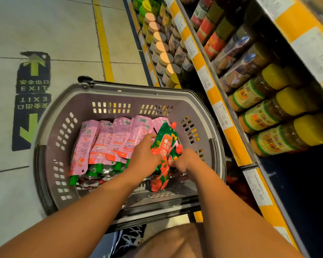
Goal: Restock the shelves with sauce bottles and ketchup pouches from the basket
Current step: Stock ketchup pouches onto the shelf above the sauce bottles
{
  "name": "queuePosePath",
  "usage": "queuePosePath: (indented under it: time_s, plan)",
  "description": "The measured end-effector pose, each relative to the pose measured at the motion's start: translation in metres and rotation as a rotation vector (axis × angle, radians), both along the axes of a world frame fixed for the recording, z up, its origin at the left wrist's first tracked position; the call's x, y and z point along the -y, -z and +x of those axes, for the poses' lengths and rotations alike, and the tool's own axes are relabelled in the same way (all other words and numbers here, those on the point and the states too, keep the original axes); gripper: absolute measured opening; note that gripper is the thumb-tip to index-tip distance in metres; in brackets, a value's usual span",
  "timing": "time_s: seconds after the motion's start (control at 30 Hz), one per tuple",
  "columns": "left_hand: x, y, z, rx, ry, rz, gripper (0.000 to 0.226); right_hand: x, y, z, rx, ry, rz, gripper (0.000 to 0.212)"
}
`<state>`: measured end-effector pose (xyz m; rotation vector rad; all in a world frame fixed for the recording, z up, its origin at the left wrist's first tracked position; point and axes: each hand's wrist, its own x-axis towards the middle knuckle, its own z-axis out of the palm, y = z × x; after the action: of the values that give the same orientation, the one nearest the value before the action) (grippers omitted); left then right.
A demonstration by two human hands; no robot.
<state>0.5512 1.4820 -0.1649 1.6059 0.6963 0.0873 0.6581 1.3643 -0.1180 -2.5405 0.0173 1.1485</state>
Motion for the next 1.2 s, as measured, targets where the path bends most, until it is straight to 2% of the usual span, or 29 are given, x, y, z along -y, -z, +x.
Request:
queuePosePath:
  time_s: [0.17,0.23,0.33,0.5,0.7,0.83,0.97,1.1,1.2]
  plan:
    - [-0.005,-0.005,0.000,0.029,-0.041,-0.039,0.070,0.016,-0.009,-0.002,0.015,0.095,0.084,0.037]
    - [-0.007,-0.009,-0.001,0.042,-0.074,-0.069,0.065,0.026,-0.014,-0.004,0.047,0.111,0.133,0.027]
    - [-0.012,-0.015,-0.004,0.026,-0.107,-0.172,0.070,0.045,-0.020,-0.007,0.067,0.163,0.254,0.009]
    - [-0.012,-0.027,-0.012,0.028,-0.112,-0.465,0.050,0.069,-0.031,-0.023,0.106,0.221,0.550,0.013]
    - [-0.005,-0.050,-0.021,0.041,-0.060,-0.561,0.035,0.110,-0.053,-0.032,0.293,0.319,0.720,0.013]
    - [0.000,-0.071,-0.028,0.103,-0.112,-0.646,0.031,0.134,-0.073,-0.042,0.316,0.481,0.904,0.012]
    - [0.006,-0.097,-0.043,0.173,-0.161,-0.711,0.028,0.145,-0.100,-0.059,0.445,0.560,0.993,0.010]
    - [0.016,-0.128,-0.062,0.246,-0.159,-0.785,0.018,0.160,-0.126,-0.082,0.586,0.728,1.130,0.017]
    - [0.031,-0.157,-0.077,0.291,-0.118,-0.803,0.028,0.177,-0.145,-0.111,0.616,0.875,1.241,0.008]
